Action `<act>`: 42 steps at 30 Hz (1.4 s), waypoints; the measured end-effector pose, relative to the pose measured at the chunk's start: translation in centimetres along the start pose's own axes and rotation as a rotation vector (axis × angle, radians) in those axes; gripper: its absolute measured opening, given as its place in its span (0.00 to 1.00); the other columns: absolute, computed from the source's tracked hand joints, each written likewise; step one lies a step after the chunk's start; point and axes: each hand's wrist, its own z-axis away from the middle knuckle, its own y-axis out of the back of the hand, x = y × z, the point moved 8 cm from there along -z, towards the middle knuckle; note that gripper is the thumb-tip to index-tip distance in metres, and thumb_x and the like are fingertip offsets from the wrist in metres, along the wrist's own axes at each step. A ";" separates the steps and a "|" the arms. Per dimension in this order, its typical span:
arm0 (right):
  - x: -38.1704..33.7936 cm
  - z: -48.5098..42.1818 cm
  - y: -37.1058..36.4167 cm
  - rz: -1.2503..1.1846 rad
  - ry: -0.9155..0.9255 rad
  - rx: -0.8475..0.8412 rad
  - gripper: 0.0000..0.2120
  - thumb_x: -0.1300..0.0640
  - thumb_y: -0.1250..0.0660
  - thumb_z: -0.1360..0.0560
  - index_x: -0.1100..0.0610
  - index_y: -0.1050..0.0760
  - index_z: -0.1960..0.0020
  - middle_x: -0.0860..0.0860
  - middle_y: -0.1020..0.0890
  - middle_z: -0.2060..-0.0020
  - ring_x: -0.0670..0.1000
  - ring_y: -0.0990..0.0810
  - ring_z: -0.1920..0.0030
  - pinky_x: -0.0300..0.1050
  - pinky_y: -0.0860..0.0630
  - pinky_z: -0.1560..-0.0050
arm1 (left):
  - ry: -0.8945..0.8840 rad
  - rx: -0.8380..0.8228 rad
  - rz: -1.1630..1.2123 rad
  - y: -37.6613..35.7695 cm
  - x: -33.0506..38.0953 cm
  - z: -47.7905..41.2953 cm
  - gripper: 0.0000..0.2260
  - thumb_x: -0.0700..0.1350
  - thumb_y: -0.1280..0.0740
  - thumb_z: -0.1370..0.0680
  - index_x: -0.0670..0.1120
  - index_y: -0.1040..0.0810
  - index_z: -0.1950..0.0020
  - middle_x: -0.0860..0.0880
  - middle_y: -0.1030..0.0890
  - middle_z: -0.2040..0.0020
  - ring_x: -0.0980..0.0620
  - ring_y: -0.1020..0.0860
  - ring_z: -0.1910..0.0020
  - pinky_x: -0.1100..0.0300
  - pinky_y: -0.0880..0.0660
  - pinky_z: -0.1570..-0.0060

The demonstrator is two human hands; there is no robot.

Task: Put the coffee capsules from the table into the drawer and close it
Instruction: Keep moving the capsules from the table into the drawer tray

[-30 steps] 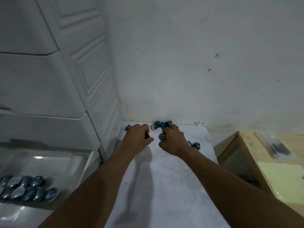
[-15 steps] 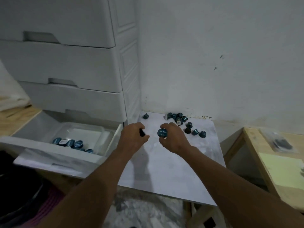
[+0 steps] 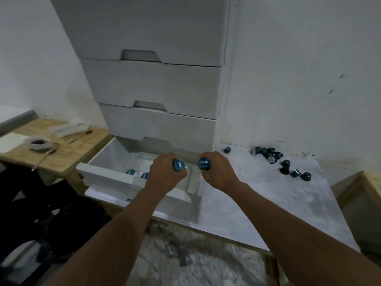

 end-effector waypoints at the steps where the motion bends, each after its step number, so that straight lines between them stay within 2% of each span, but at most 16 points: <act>1: -1.1 -0.5 -0.9 -0.018 0.000 0.004 0.17 0.66 0.32 0.32 0.58 0.24 0.44 0.56 0.22 0.51 0.54 0.24 0.52 0.40 0.31 0.54 | -0.001 -0.014 -0.010 1.0 -1.1 -0.3 0.11 0.43 0.27 0.31 0.42 0.21 0.51 0.45 0.19 0.57 0.48 0.23 0.57 0.53 0.24 0.54; 7: -5.6 -2.8 -5.6 -0.065 0.002 0.017 0.13 0.62 0.31 0.32 0.58 0.21 0.48 0.56 0.18 0.55 0.55 0.21 0.55 0.48 0.24 0.53 | -0.002 -0.119 0.015 4.7 -7.3 -3.0 0.17 0.41 0.26 0.32 0.43 0.23 0.45 0.46 0.20 0.50 0.50 0.22 0.53 0.57 0.25 0.50; 12: -5.6 -3.7 -8.1 -0.102 -0.124 0.003 0.17 0.63 0.30 0.31 0.60 0.25 0.42 0.56 0.20 0.51 0.55 0.21 0.51 0.50 0.24 0.49 | -0.073 -0.194 0.026 4.6 -9.8 -5.0 0.15 0.38 0.26 0.31 0.41 0.21 0.46 0.44 0.19 0.50 0.48 0.22 0.54 0.55 0.24 0.50; 16: -4.7 -5.3 -10.0 -0.086 -0.129 -0.023 0.15 0.61 0.29 0.33 0.57 0.23 0.47 0.54 0.19 0.53 0.53 0.21 0.54 0.49 0.22 0.51 | -0.076 -0.277 0.052 2.6 -11.9 -7.2 0.19 0.40 0.25 0.32 0.46 0.23 0.42 0.47 0.19 0.48 0.53 0.23 0.53 0.63 0.27 0.52; 19: -3.7 -7.0 -11.4 -0.092 -0.128 -0.057 0.17 0.60 0.29 0.32 0.57 0.23 0.44 0.52 0.19 0.52 0.49 0.22 0.57 0.45 0.23 0.53 | -0.055 -0.347 0.080 0.9 -13.2 -8.8 0.19 0.41 0.25 0.31 0.47 0.24 0.42 0.49 0.20 0.49 0.55 0.23 0.54 0.68 0.30 0.56; 21: -2.7 -8.0 -12.3 -0.104 -0.147 -0.092 0.19 0.59 0.29 0.31 0.57 0.24 0.41 0.51 0.20 0.51 0.48 0.23 0.59 0.41 0.25 0.54 | -0.044 -0.378 0.097 -0.1 -13.7 -9.7 0.17 0.40 0.25 0.31 0.46 0.23 0.44 0.51 0.20 0.53 0.55 0.23 0.55 0.71 0.30 0.58; 24: -1.2 -9.3 -13.8 -0.106 -0.174 -0.161 0.17 0.58 0.29 0.31 0.56 0.24 0.42 0.52 0.19 0.51 0.49 0.21 0.58 0.44 0.23 0.54 | -0.033 -0.463 0.120 -2.0 -14.9 -10.9 0.14 0.38 0.25 0.33 0.47 0.21 0.50 0.52 0.20 0.55 0.55 0.22 0.56 0.75 0.29 0.59; 28: 0.5 -10.2 -15.2 -0.095 -0.215 -0.224 0.19 0.58 0.28 0.31 0.55 0.24 0.41 0.51 0.19 0.47 0.50 0.21 0.53 0.49 0.21 0.48 | -0.005 -0.573 0.122 -4.5 -16.4 -12.2 0.16 0.37 0.23 0.34 0.46 0.20 0.49 0.51 0.19 0.54 0.54 0.21 0.56 0.68 0.25 0.56; 33: 1.6 -10.5 -16.5 -0.058 -0.262 -0.275 0.21 0.58 0.27 0.33 0.56 0.23 0.41 0.54 0.20 0.46 0.48 0.23 0.54 0.44 0.23 0.50 | -0.017 -0.694 0.101 -7.1 -17.6 -13.7 0.16 0.37 0.22 0.36 0.46 0.19 0.51 0.51 0.18 0.55 0.54 0.20 0.59 0.70 0.26 0.62; 36: 1.9 -10.6 -16.8 0.001 -0.297 -0.278 0.20 0.55 0.26 0.33 0.54 0.22 0.42 0.52 0.19 0.46 0.51 0.22 0.49 0.45 0.24 0.47 | -0.040 -0.757 0.081 -8.4 -18.0 -14.9 0.17 0.39 0.21 0.37 0.48 0.19 0.51 0.51 0.18 0.55 0.54 0.19 0.58 0.68 0.26 0.62; 39: 2.1 -10.4 -17.3 0.039 -0.311 -0.308 0.16 0.53 0.27 0.33 0.52 0.20 0.46 0.52 0.18 0.50 0.52 0.21 0.51 0.49 0.23 0.47 | -0.083 -0.805 0.083 -9.6 -18.0 -15.6 0.17 0.38 0.22 0.36 0.48 0.19 0.50 0.49 0.18 0.53 0.52 0.20 0.58 0.66 0.25 0.59; 42: 2.5 -10.3 -17.6 0.071 -0.350 -0.327 0.16 0.53 0.27 0.31 0.51 0.20 0.44 0.50 0.18 0.49 0.51 0.21 0.50 0.46 0.23 0.47 | -0.136 -0.844 0.065 -10.9 -18.1 -15.8 0.17 0.39 0.22 0.35 0.47 0.19 0.48 0.48 0.18 0.51 0.53 0.20 0.57 0.64 0.25 0.56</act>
